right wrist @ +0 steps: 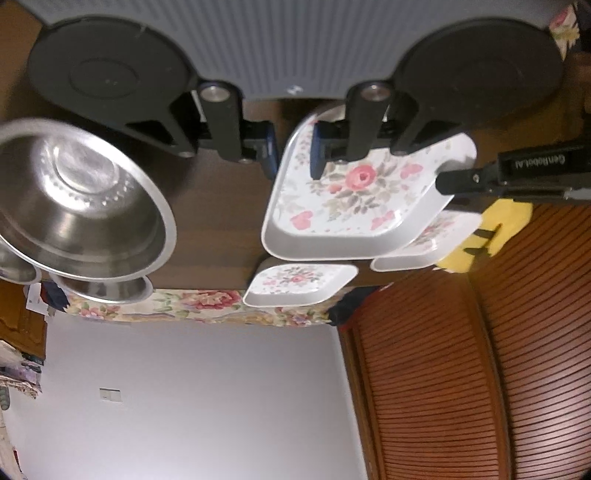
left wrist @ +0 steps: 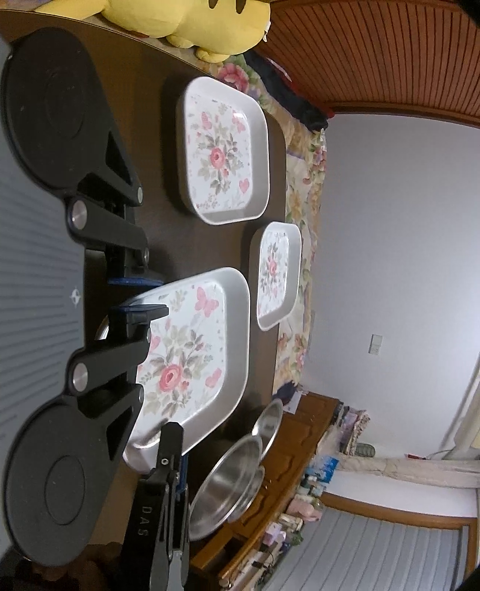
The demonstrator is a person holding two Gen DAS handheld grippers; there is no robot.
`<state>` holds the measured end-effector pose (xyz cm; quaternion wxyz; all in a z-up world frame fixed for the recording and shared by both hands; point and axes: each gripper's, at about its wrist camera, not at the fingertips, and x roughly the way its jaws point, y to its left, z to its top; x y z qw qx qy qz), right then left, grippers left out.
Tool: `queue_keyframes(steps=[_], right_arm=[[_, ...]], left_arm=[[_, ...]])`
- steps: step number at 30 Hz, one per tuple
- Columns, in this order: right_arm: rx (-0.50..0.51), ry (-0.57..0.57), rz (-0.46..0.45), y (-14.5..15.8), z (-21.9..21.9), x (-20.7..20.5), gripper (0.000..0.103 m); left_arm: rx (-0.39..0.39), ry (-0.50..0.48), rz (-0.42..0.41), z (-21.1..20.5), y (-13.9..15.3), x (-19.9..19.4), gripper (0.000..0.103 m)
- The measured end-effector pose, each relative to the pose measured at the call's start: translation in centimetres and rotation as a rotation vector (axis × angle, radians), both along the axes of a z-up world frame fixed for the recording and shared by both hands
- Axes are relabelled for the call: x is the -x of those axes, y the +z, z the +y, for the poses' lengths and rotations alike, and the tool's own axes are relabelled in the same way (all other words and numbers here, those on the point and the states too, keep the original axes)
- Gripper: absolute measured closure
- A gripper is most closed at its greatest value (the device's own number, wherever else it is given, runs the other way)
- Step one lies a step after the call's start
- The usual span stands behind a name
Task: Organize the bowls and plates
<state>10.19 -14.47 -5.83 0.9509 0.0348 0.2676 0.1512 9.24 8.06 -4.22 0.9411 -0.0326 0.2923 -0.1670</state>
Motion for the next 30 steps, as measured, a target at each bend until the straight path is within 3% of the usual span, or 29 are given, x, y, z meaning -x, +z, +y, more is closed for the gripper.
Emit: queue_keyframes(steps=[8, 11, 30], right_arm=[[-0.004, 0.036, 0.011, -0.3, -0.3, 3.0, 0.083], [0.000, 0.039, 0.018, -1.0, -0.2, 3.6, 0.083], [0.011, 0.042, 0.059, -2.9, 0.7, 4.4, 0.083]], left_arm=[[-0.009, 0.001, -0.020, -0.2, -0.1, 3.1, 0.092], [-0.053, -0.003, -0.025, -0.6, -0.4, 3.6, 0.092], [-0.074, -0.005, 0.050, -0.3, -3.3, 4.5, 0.091]])
